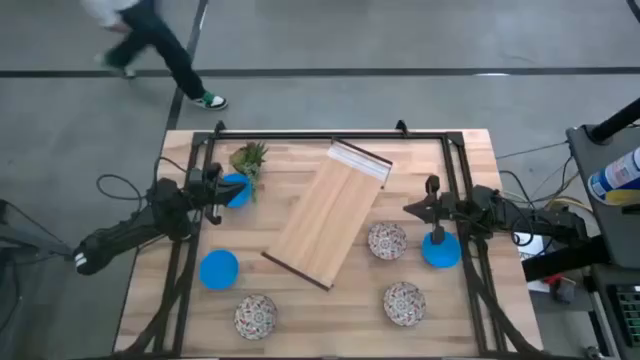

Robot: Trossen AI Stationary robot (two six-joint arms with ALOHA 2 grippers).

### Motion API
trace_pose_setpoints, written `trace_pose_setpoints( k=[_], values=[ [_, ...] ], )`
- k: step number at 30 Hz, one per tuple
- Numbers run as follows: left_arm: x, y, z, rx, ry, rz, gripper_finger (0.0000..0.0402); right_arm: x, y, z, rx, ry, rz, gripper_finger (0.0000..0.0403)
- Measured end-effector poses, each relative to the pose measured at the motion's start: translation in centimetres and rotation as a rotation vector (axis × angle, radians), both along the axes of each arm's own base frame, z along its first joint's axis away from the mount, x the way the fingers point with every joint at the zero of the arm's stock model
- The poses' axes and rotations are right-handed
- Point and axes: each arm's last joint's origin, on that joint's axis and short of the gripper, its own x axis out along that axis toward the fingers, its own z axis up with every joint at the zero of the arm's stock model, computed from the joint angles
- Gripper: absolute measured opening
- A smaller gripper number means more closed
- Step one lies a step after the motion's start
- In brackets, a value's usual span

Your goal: Pick & Place Mini bowls

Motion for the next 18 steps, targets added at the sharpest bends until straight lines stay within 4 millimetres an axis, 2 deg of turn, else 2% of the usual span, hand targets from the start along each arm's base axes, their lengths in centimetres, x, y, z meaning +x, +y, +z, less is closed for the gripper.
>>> trace_pose_setpoints(
  k=[18],
  values=[
    [0.00, 0.00, 0.00, 0.000, 0.000, 0.000, 0.0000, 0.00, 0.00, 0.01, -0.005, 0.000, 0.000, 0.0008]
  ],
)
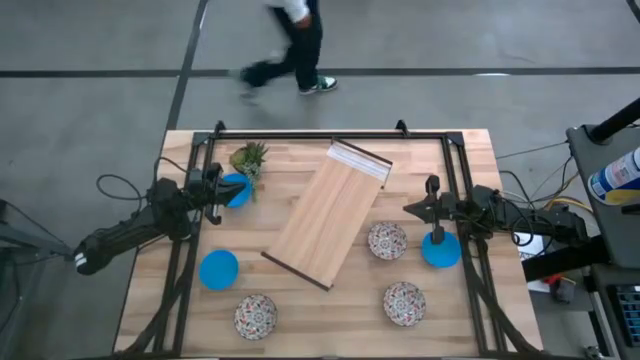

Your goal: Pick & Place Mini bowls

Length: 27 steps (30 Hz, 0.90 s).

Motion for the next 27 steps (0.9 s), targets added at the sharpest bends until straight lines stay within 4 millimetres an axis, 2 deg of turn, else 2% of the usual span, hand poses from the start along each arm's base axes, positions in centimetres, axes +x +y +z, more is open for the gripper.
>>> trace_pose_setpoints(
  k=[27],
  values=[
    [0.00, 0.00, 0.00, 0.000, 0.000, 0.000, 0.0000, 0.00, 0.00, 0.00, -0.007, 0.000, 0.000, 0.0008]
  ],
)
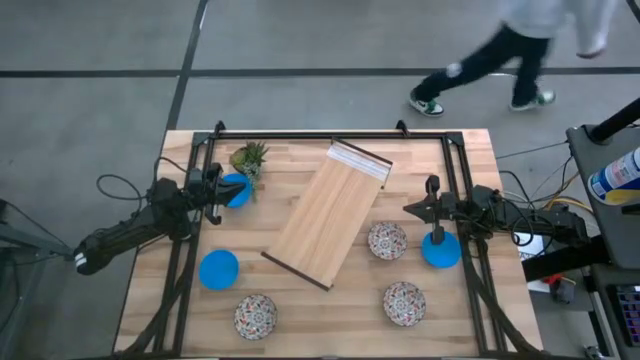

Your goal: Pick & Place Mini bowls

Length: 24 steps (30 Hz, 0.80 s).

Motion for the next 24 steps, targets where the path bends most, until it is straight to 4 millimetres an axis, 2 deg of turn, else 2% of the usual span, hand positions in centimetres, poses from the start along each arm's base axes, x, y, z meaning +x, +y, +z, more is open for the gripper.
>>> trace_pose_setpoints(
  k=[6, 11, 13, 17, 19, 24],
  values=[
    [0.00, 0.00, 0.00, 0.000, 0.000, 0.000, 0.0000, 0.00, 0.00, 0.00, 0.011, 0.000, 0.000, 0.0008],
    [0.00, 0.00, 0.00, 0.000, -0.001, 0.000, 0.0000, 0.00, 0.00, 0.11, -0.059, -0.010, 0.001, 0.0008],
    [0.00, 0.00, 0.00, 0.000, 0.000, 0.000, 0.0000, 0.00, 0.06, 0.16, 0.114, -0.018, 0.020, 0.0008],
    [0.00, 0.00, 0.00, 0.000, 0.000, 0.000, 0.0000, 0.01, -0.01, 0.59, 0.704, -0.074, 0.016, 0.0008],
    [0.00, 0.00, 0.00, 0.000, 0.000, 0.000, 0.0000, 0.02, -0.09, 0.51, 0.919, -0.083, -0.010, 0.0008],
    [0.00, 0.00, 0.00, 0.000, 0.000, 0.000, 0.0000, 0.01, -0.33, 0.27, 1.115, -0.114, -0.092, 0.0008]
  ],
)
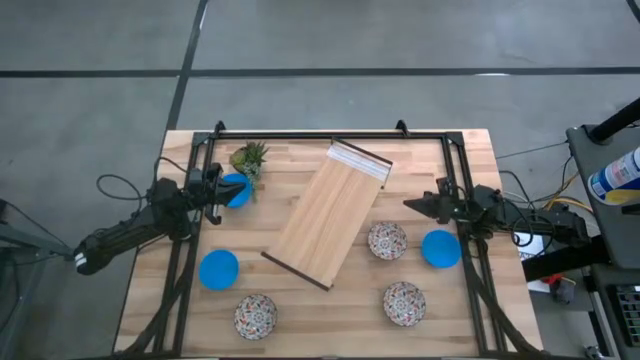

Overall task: Pick & Place Mini bowls
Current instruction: Put the top white patterned bowl on the shelf

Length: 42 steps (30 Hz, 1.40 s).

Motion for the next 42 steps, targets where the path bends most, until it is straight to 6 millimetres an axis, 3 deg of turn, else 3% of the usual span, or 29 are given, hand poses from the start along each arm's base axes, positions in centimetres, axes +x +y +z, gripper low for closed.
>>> trace_pose_setpoints(
  k=[4, 9, 14, 19, 23, 27, 35, 42],
  values=[
    [0.0, 0.0, 0.0, 0.000, 0.000, 0.000, 0.0000, 0.0, -0.2, 0.4, 0.262, -0.088, -0.044, 0.0008],
    [0.0, 0.0, 0.0, 0.000, 0.000, 0.000, 0.0000, -0.1, -0.1, 2.9, 0.290, -0.134, -0.030, 0.0010],
    [0.0, 0.0, 0.0, 0.000, 0.000, 0.000, 0.0000, 0.4, 0.0, 5.2, 0.180, 0.176, 0.006, 0.0034],
    [0.0, 0.0, 0.0, 0.000, 0.000, 0.000, 0.0000, 1.9, -0.1, 5.8, 0.046, 0.572, 0.070, 0.0094],
    [0.0, 0.0, 0.0, 0.000, 0.000, 0.000, 0.0000, 3.4, -0.3, 5.1, -0.042, 0.828, 0.127, 0.0146],
    [0.0, 0.0, 0.0, 0.000, 0.000, 0.000, 0.0000, 5.2, -0.5, 4.2, -0.066, 0.956, 0.161, 0.0175],
    [0.0, 0.0, 0.0, 0.000, 0.000, 0.000, 0.0000, 7.6, -0.8, 1.5, -0.042, 1.145, 0.198, 0.0175],
    [0.0, 0.0, 0.0, 0.000, 0.000, 0.000, 0.0000, 8.5, -0.7, 0.1, 0.078, 1.190, 0.199, 0.0164]
  ],
)
